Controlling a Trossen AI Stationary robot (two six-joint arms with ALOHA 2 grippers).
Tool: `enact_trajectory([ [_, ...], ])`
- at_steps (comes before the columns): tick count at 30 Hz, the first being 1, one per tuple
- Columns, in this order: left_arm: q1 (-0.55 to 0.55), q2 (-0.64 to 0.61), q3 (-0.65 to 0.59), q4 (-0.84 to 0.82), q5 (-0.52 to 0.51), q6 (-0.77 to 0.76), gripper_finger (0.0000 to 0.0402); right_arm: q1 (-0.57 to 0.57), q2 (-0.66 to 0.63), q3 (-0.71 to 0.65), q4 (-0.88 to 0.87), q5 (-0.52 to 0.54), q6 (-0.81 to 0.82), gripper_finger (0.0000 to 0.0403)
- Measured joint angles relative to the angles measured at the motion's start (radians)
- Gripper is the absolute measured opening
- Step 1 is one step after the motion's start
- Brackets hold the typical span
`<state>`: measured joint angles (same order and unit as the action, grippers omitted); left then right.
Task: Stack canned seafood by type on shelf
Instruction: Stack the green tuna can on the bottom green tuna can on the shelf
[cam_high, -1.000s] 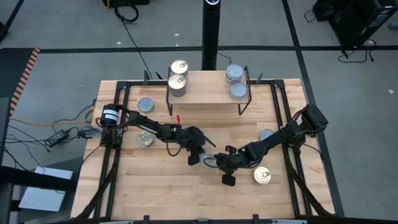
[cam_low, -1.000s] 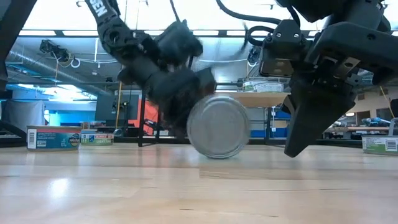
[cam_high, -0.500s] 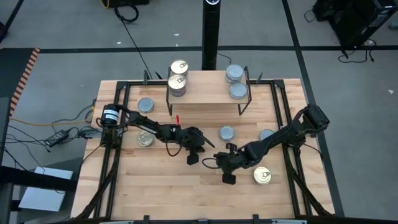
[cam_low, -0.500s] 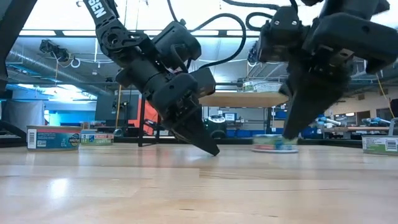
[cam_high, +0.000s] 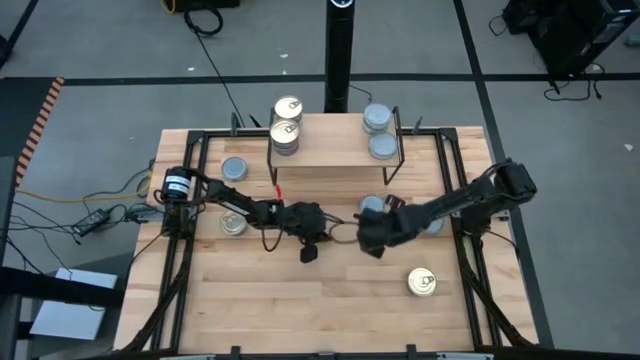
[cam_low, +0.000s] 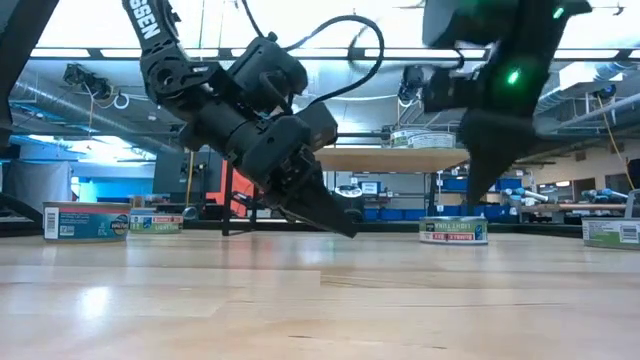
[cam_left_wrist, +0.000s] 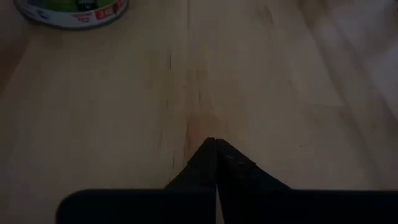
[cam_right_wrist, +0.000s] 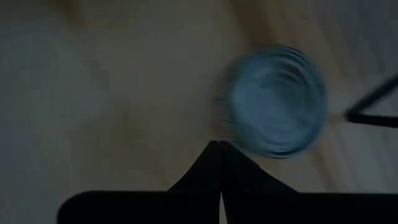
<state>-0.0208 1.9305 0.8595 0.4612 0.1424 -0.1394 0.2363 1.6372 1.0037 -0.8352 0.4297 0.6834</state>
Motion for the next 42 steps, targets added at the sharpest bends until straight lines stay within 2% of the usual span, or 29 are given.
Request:
enact_trajectory([
  [5,-0.001,-0.001,-0.036,0.055,0.005,-0.018,0.0002,-0.086,0.000,-0.055,0.039,0.017,-0.006,0.0008],
  [11,0.001,-0.002,-0.047,0.109,0.005,-0.022,0.0002,-0.128,-0.007,-0.117,0.232,-0.086,-0.063,0.0008],
  [16,0.001,-0.003,-0.047,0.127,-0.018,-0.022,0.0002,-0.093,-0.006,-0.094,0.395,-0.236,-0.134,0.0008],
  [18,0.001,-0.003,-0.047,0.126,-0.035,-0.022,0.0002,-0.073,-0.007,-0.063,0.410,-0.252,-0.164,0.0008],
  [21,0.001,-0.003,-0.047,0.115,-0.071,-0.023,0.0002,-0.039,-0.022,-0.014,0.372,-0.204,-0.169,0.0010],
  [25,-0.001,-0.003,-0.047,0.109,-0.065,-0.028,0.0005,0.009,-0.050,0.026,0.198,-0.101,-0.087,0.0014],
  [28,-0.008,-0.003,-0.047,0.105,-0.061,-0.028,0.0007,0.046,-0.069,0.023,0.075,-0.105,0.013,0.0014],
  [30,-0.013,-0.003,-0.047,0.116,-0.061,-0.024,0.0007,0.076,-0.068,-0.004,0.071,-0.155,0.048,0.0012],
  [34,-0.012,-0.003,-0.047,0.154,-0.072,-0.021,0.0006,0.130,-0.068,-0.079,0.228,-0.246,0.067,0.0008],
  [38,-0.006,-0.003,-0.025,0.174,-0.154,-0.026,0.0005,0.151,-0.068,-0.155,0.379,-0.248,0.084,0.0009],
  [42,-0.007,-0.003,0.011,0.171,-0.161,0.015,0.0004,0.144,-0.068,-0.244,0.534,-0.248,0.076,0.0009],
])
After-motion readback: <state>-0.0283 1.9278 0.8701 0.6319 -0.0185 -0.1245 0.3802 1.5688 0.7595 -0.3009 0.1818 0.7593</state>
